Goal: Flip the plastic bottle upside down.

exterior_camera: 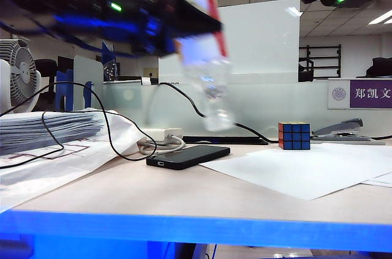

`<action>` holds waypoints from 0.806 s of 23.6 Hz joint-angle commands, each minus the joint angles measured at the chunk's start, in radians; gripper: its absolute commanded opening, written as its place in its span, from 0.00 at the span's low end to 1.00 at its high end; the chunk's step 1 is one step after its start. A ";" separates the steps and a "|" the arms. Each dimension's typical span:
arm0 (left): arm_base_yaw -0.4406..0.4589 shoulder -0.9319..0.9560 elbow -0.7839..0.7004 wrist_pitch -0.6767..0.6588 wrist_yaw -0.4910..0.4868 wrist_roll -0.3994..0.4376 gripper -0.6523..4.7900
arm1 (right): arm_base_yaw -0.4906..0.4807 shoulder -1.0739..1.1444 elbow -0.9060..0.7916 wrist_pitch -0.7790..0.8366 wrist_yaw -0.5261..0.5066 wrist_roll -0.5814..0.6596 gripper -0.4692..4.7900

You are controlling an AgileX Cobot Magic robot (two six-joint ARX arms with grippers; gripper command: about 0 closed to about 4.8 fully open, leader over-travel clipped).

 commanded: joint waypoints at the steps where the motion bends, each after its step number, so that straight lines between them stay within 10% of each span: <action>1: -0.050 0.094 0.081 0.039 0.010 0.040 0.11 | 0.006 -0.005 0.003 0.015 -0.013 0.042 0.07; 16: -0.084 0.195 0.164 -0.158 -0.191 0.282 0.11 | 0.006 -0.015 0.003 0.016 -0.020 0.035 0.07; 19: -0.084 0.195 0.164 -0.133 -0.188 0.282 0.39 | 0.006 -0.015 0.003 0.016 -0.020 0.035 0.07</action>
